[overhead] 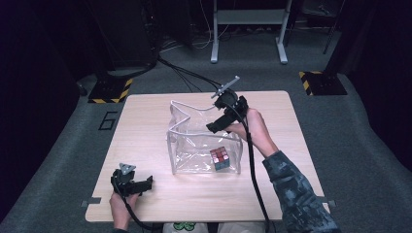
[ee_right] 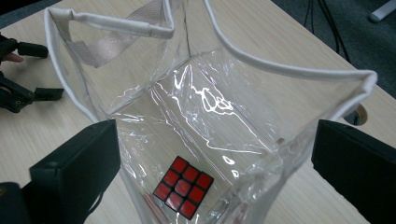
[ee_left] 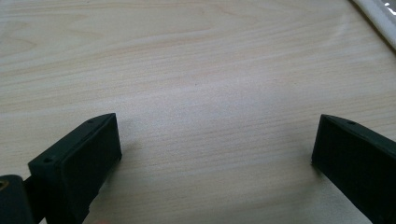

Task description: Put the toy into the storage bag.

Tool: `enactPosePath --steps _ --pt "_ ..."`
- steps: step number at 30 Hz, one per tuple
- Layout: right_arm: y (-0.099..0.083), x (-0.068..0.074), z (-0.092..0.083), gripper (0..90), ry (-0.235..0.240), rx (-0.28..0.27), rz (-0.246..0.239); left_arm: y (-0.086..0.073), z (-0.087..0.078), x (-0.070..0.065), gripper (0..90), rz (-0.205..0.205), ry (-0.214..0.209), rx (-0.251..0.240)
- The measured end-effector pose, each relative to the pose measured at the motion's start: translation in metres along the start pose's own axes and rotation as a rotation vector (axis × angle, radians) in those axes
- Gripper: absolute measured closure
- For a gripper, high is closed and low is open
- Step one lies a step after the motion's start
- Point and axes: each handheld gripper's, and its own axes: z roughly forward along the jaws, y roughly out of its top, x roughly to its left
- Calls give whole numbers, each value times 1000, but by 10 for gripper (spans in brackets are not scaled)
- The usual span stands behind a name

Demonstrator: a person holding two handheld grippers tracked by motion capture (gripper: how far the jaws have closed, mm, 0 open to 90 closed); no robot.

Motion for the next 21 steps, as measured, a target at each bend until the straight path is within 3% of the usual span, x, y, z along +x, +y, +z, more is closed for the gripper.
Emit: enactPosePath --steps 14,21 --pt "-41 -2 -34 5 -57 -47 29 0 0 0 10 0 0 0" --pt "-67 -3 -42 5 -82 -61 48 0 0 0 10 0 1 0"
